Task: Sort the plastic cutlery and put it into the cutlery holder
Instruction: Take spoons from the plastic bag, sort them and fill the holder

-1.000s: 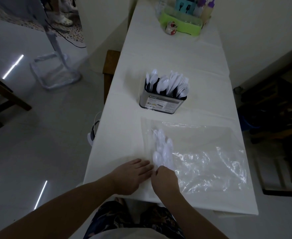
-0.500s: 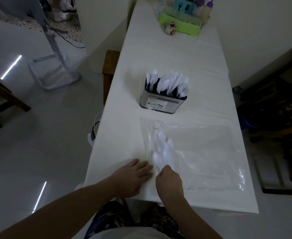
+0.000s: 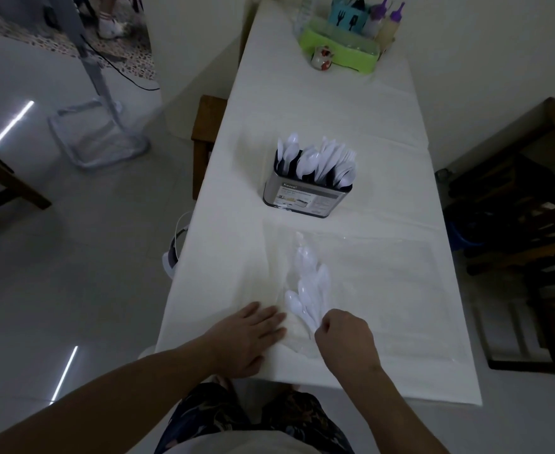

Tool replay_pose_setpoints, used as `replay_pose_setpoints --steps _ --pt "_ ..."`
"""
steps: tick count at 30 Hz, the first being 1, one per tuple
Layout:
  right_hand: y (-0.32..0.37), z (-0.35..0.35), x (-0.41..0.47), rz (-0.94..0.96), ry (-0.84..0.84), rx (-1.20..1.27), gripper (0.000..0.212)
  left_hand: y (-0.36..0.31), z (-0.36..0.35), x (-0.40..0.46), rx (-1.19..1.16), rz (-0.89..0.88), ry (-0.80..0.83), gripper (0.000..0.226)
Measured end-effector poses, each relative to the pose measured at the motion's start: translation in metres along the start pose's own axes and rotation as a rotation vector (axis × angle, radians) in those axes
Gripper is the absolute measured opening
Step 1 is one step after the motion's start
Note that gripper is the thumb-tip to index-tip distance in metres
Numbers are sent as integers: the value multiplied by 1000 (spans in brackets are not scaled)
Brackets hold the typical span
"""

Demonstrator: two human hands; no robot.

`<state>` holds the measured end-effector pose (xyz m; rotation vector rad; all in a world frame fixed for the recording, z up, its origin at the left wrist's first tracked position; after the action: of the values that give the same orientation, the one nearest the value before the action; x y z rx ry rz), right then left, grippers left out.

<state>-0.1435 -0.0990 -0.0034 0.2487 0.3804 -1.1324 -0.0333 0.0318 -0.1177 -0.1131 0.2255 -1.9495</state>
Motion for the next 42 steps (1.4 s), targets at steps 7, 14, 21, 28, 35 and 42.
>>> replay_pose_setpoints --steps 7,14,21,28,35,42 --pt "-7 11 -14 -19 -37 53 15 1 -4 0 7 5 -24 68" --pt "-12 11 -19 -74 -91 158 19 5 -2 1 -32 13 0 61" --pt "-13 5 -20 -60 -119 213 21 14 15 28 -40 120 14 38" --pt "-11 4 -21 -34 -156 228 21 2 55 66 156 -229 -298 23" --pt "-13 8 -22 -41 -162 278 21 -3 53 94 258 -485 -312 12" --pt "-22 8 -23 -104 -152 306 24 -11 41 114 460 -444 97 30"
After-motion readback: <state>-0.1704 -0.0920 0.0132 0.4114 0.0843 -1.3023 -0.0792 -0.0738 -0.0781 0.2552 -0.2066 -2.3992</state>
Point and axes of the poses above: each hand's wrist, its own x-axis towards the middle knuckle, its own z-axis out of the back of the hand, y = z × x, the point moved 5 cm from there along x, towards the middle knuckle, and after that the axes turned 8 degrees about -z, right-handed, at the moved point
